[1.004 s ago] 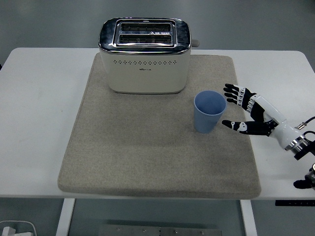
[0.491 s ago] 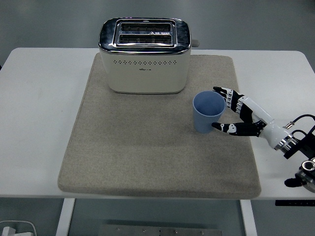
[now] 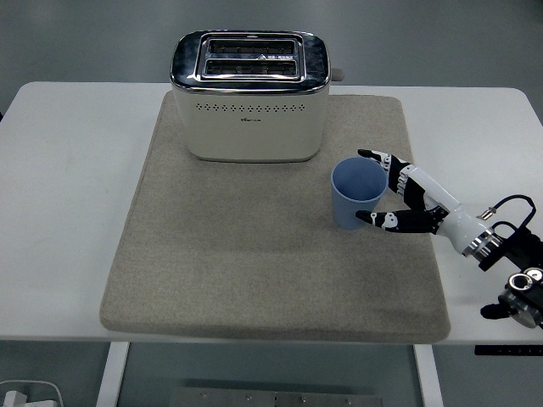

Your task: Put the water cup in front of the bread machine

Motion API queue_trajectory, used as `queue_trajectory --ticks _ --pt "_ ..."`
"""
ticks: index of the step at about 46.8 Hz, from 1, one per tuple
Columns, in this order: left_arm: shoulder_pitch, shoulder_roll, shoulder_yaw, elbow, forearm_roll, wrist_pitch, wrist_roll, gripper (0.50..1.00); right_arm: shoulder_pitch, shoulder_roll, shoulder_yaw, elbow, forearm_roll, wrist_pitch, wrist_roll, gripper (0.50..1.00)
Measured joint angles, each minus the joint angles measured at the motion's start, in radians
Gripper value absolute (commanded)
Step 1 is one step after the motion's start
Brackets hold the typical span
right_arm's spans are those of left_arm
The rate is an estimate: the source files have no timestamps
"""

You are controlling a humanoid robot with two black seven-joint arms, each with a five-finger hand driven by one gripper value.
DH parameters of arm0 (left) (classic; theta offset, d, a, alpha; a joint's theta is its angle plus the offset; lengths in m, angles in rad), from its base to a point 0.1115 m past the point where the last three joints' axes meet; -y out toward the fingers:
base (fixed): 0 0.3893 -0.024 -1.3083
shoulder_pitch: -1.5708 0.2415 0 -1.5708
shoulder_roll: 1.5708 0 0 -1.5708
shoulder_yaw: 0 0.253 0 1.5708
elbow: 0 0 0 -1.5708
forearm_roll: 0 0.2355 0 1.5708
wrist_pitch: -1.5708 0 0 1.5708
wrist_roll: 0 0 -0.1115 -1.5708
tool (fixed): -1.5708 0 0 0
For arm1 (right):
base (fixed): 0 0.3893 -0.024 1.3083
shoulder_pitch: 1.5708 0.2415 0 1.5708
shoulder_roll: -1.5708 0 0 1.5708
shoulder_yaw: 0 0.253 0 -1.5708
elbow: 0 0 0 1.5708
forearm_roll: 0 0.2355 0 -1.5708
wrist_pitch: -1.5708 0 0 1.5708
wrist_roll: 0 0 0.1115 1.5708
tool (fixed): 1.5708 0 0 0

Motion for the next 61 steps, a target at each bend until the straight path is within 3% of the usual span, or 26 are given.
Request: queue_trajectory --ticks 40,45,51,57,61 --pt "0.000 0.000 0.000 0.000 0.000 0.000 0.000 1.000 0.022 0.060 0.000 -0.031 0.009 -0.001 -0.006 0.919" --pt "0.000 0.000 0.000 0.000 0.000 0.000 0.000 1.000 0.022 0.066 0.000 -0.036 0.008 0.000 -0.019 0.897" --pt "0.000 0.000 0.000 0.000 0.000 0.000 0.000 1.000 0.022 0.068 0.000 -0.037 0.010 0.000 -0.020 0.809" --pt "0.000 0.000 0.000 0.000 0.000 0.000 0.000 1.000 0.031 0.073 0.000 -0.037 0.015 0.000 -0.017 0.758" --pt "0.000 0.000 0.000 0.000 0.000 0.000 0.000 1.000 0.033 0.073 0.001 -0.037 0.017 0.000 -0.016 0.654"
